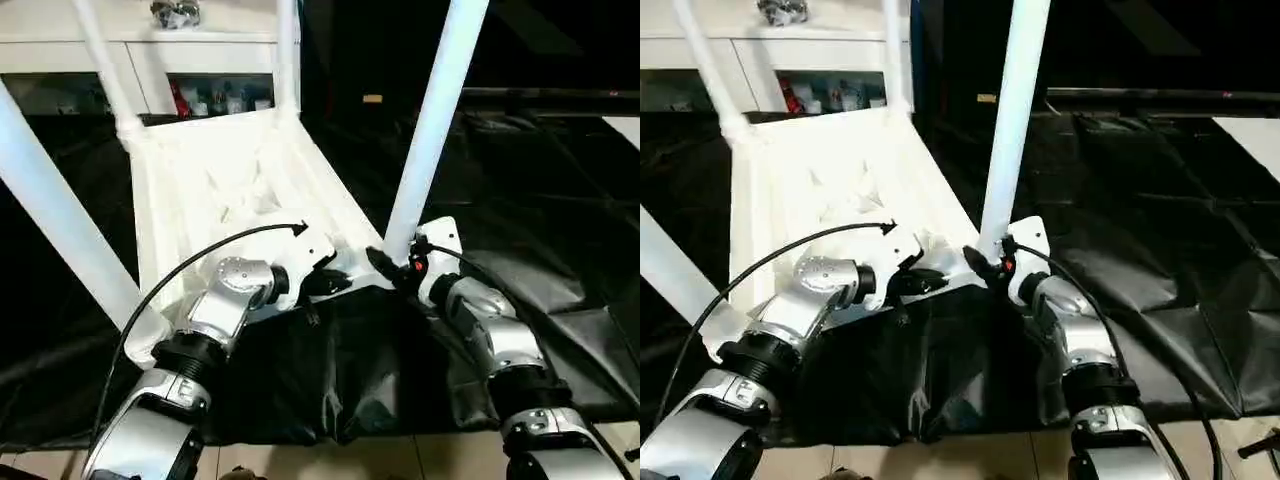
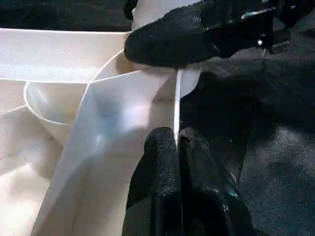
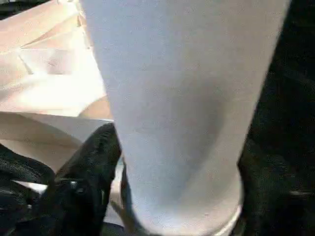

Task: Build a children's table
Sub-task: Rotate leg to tighten

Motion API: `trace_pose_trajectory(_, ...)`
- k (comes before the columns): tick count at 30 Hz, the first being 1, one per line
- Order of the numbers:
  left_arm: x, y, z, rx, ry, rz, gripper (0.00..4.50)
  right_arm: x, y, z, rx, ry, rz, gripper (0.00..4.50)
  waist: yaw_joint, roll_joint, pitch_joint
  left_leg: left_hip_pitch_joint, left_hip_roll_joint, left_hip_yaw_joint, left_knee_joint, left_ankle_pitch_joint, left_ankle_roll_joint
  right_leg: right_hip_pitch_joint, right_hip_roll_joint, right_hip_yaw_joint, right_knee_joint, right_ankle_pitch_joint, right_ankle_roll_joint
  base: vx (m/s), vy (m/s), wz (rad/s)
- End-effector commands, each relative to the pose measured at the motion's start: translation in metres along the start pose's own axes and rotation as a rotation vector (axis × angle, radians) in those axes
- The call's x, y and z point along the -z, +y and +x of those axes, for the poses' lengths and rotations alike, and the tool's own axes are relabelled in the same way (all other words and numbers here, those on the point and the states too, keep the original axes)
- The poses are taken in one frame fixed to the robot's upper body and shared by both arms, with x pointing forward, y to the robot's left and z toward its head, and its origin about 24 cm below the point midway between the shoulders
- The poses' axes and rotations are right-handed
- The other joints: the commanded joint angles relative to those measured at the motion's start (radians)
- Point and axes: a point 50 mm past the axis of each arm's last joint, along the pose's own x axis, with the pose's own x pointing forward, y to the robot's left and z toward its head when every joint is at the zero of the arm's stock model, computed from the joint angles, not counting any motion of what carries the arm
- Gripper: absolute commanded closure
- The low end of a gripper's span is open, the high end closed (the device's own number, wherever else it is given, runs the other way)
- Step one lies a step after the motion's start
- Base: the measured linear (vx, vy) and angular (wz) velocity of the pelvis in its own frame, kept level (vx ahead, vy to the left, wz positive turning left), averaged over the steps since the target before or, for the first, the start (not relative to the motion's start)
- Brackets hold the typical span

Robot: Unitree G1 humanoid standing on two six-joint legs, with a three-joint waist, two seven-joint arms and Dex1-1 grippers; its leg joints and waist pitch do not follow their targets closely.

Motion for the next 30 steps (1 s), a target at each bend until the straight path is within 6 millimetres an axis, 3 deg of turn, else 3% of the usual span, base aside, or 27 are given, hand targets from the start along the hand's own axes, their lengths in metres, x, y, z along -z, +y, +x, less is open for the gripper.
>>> trace_pose_trajectory(1,-0.025,-0.016,0.016,0.076,-0.118,0.041,4.5,0.002,0.042,0.017,-0.215,0.0,-0.026,0.77,0.002,-0.012,-0.061,0.008,0.041,-0.021,-0.07,-0.198,0.055,0.045,-0.065,0.045,-0.077,-0.238,-0.201,0.0,0.0,0.0)
trace_pose_trajectory(4,-0.021,-0.014,0.005,0.15,-0.109,0.08,4.5,-0.003,0.032,0.007,-0.295,-0.004,-0.094,0.77,0.002,-0.012,-0.06,0.009,0.041,-0.022,-0.071,-0.224,0.052,0.045,-0.067,0.044,-0.081,-0.276,-0.196,0.0,0.0,0.0)
trace_pose_trajectory(7,-0.018,-0.013,-0.004,0.216,-0.104,0.102,4.5,-0.003,0.028,-0.001,-0.385,0.021,-0.128,0.77,0.003,-0.013,-0.06,0.007,0.043,-0.021,-0.07,-0.218,0.062,0.046,-0.065,0.045,-0.078,-0.253,-0.199,0.0,0.0,0.0)
trace_pose_trajectory(11,-0.014,-0.012,-0.014,0.288,-0.087,0.121,4.5,-0.001,0.026,-0.014,-0.522,0.071,-0.152,0.77,0.02,-0.009,-0.062,0.013,0.049,-0.018,-0.068,-0.198,0.07,0.045,-0.063,0.044,-0.072,-0.211,-0.22,0.0,0.0,0.0)
trace_pose_trajectory(14,-0.009,-0.008,-0.024,0.343,-0.045,0.135,4.5,-0.001,0.023,-0.027,-0.672,0.133,-0.165,0.77,0.026,-0.011,-0.063,0.01,0.05,-0.016,-0.065,-0.178,0.083,0.047,-0.06,0.044,-0.062,-0.159,-0.237,0.0,0.0,0.0)
trace_pose_trajectory(19,-0.004,-0.006,-0.032,0.401,-0.006,0.14,4.5,0.001,0.023,-0.037,-0.799,0.218,-0.179,0.77,0.037,-0.014,-0.061,0.01,0.051,-0.015,-0.065,-0.178,0.082,0.046,-0.066,0.044,-0.063,-0.179,-0.242,0.0,0.0,0.0)
trace_pose_trajectory(23,-0.003,-0.006,-0.035,0.424,0.002,0.14,4.5,0.005,0.025,-0.039,-0.838,0.255,-0.2,1.09,0.04,-0.015,-0.06,0.012,0.051,-0.017,-0.067,-0.198,0.061,0.044,-0.069,0.045,-0.067,-0.23,-0.231,0.0,0.0,0.0)
trace_pose_trajectory(30,-0.001,-0.008,-0.037,0.45,0.002,0.134,4.5,0.005,0.032,-0.041,-0.88,0.248,-0.173,1.67,0.041,-0.016,-0.062,0.01,0.051,-0.017,-0.066,-0.171,0.064,0.046,-0.067,0.044,-0.062,-0.196,-0.229,0.0,0.0,0.0)
